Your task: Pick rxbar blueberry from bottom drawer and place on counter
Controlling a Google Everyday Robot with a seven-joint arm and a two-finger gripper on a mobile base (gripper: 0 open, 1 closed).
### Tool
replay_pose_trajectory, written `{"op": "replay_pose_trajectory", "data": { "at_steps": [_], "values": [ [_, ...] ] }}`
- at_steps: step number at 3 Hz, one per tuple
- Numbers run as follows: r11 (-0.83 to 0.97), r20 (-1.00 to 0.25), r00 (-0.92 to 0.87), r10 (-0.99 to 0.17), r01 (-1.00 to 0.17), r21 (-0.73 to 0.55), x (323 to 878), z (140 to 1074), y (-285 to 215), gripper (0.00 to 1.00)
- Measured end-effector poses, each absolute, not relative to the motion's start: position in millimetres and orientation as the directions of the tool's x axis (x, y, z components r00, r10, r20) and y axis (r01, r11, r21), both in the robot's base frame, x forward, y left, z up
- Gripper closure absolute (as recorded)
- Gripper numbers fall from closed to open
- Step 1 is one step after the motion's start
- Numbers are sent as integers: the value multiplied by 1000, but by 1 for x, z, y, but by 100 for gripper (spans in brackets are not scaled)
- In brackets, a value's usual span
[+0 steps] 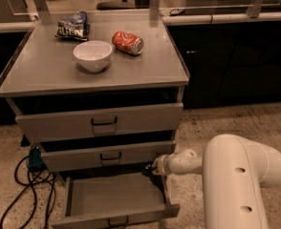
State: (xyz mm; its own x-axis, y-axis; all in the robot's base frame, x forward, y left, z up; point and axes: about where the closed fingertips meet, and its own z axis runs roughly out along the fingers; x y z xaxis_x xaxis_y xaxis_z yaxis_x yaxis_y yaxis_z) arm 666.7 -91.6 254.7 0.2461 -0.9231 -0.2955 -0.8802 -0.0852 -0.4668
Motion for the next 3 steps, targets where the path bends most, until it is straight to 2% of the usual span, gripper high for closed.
{"op": "replay_pose_trajectory", "data": {
  "at_steps": [1, 2, 3],
  "values": [
    [-49, -269, 211, -940, -862, -504, 660, 287, -134, 100],
    [-49, -269, 211, -940, -862, -504, 660, 286, -133, 100],
    [-62, -267, 221, -938, -866, -497, 635, 299, -143, 100]
  ]
}}
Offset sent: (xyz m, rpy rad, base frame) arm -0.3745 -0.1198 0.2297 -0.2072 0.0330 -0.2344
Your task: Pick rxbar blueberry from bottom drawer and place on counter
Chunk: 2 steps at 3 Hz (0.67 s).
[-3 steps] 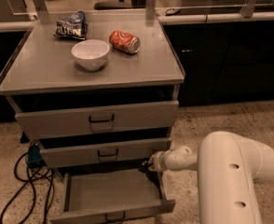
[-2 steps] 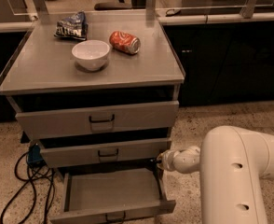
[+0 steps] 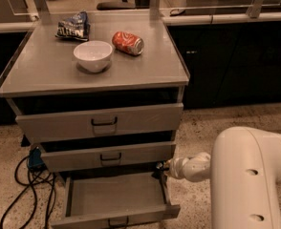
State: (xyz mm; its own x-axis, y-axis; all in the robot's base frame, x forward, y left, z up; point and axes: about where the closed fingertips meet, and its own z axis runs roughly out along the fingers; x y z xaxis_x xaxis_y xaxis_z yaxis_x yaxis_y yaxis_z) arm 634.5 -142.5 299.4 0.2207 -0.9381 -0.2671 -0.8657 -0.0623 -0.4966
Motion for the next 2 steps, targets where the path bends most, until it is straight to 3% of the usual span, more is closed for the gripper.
{"op": "replay_pose_trajectory", "data": {
  "at_steps": [1, 2],
  "values": [
    [-17, -231, 185, -955, -814, -580, 614, 372, -206, 100],
    [-18, -217, 210, -953, -756, -655, 614, 422, -204, 100]
  ]
}}
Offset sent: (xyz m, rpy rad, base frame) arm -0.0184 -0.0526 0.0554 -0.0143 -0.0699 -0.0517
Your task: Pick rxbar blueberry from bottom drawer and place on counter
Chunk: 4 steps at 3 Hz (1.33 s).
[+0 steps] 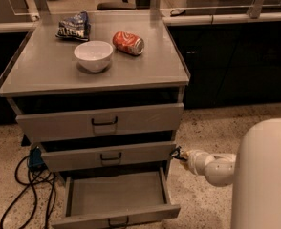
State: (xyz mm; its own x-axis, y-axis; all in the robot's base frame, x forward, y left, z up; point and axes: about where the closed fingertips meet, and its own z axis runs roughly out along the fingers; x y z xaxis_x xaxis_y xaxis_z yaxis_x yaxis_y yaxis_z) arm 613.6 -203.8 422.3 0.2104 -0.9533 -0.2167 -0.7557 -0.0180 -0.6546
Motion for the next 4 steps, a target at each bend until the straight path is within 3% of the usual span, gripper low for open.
{"op": "replay_pose_trajectory", "data": {
  "at_steps": [2, 4],
  "values": [
    [-27, -218, 222, -950, -756, -654, 601, 431, -200, 100],
    [-18, -171, 211, -962, -679, -734, 511, 522, -231, 100]
  ]
}}
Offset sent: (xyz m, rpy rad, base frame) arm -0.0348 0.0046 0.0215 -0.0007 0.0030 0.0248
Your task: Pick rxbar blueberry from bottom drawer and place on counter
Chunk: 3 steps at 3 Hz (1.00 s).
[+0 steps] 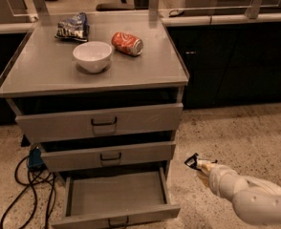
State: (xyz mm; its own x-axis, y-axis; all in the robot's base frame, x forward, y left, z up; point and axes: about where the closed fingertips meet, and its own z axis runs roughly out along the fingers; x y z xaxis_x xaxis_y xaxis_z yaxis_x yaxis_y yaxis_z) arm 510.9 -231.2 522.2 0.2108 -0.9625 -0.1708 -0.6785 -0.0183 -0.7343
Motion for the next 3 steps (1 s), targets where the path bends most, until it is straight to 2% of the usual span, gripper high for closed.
{"op": "replay_pose_trajectory", "data": {
  "at_steps": [2, 3],
  "values": [
    [-51, -126, 223, -967, -650, -758, 494, 544, -234, 100],
    [-102, -112, 296, -949, -623, -776, 497, 566, -208, 100]
  ]
}}
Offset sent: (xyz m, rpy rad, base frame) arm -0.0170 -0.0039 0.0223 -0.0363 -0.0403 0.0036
